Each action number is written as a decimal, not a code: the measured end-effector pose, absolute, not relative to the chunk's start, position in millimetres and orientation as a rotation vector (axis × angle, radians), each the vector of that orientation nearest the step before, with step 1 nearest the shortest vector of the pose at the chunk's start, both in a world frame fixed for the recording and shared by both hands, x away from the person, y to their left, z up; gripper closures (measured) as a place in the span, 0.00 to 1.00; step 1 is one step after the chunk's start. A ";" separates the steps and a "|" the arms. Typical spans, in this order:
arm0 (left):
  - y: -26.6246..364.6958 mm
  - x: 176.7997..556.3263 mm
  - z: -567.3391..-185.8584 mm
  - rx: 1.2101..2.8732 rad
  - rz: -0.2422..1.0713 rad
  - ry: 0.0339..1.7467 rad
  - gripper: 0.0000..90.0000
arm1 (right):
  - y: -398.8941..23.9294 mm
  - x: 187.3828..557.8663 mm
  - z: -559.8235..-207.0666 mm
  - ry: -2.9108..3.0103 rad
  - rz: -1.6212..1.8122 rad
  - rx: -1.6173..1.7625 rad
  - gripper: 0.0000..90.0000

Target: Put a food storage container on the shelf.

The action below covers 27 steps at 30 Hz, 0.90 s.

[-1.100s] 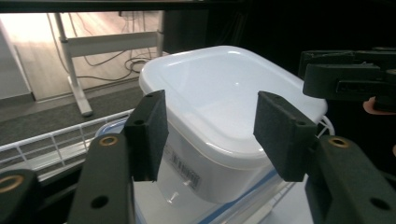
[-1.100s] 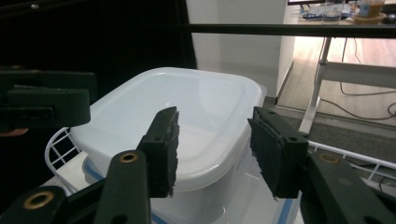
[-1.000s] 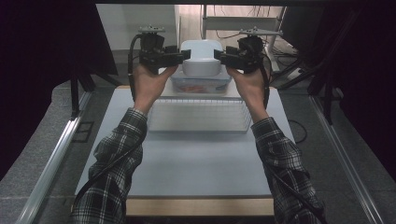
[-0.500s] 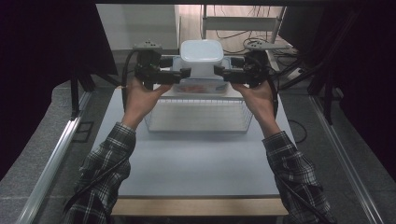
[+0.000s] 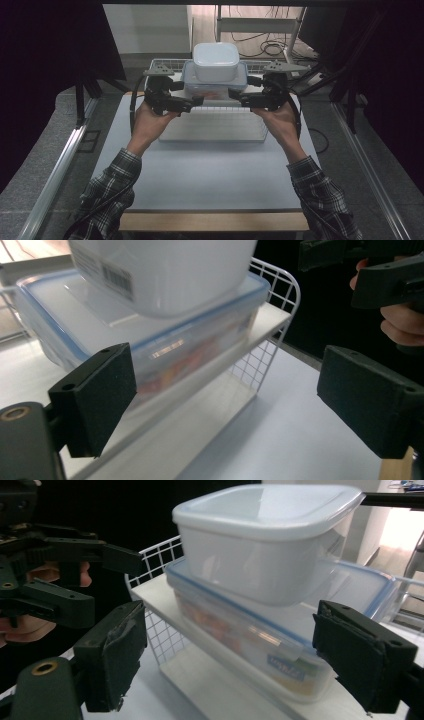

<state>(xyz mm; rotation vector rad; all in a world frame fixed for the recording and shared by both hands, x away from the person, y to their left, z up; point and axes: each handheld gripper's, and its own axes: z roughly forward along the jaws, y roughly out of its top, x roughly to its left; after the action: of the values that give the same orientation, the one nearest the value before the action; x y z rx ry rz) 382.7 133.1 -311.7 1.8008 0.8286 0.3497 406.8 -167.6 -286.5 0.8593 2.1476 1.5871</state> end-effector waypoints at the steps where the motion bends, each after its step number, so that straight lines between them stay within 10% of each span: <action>1: 132.9 381.4 -313.0 1.804 0.351 0.826 0.09 | -168.1 404.8 -288.1 2.151 1.585 0.854 0.16; 27: 129.8 349.0 -352.1 1.875 0.351 0.740 0.06 | -164.3 376.2 -328.5 2.258 1.562 0.769 0.08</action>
<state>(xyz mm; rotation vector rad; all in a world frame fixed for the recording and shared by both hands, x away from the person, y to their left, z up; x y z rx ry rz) 349.0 129.8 -352.1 1.8747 0.7397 0.3514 376.2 -164.3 -328.5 0.7687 2.2578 1.5617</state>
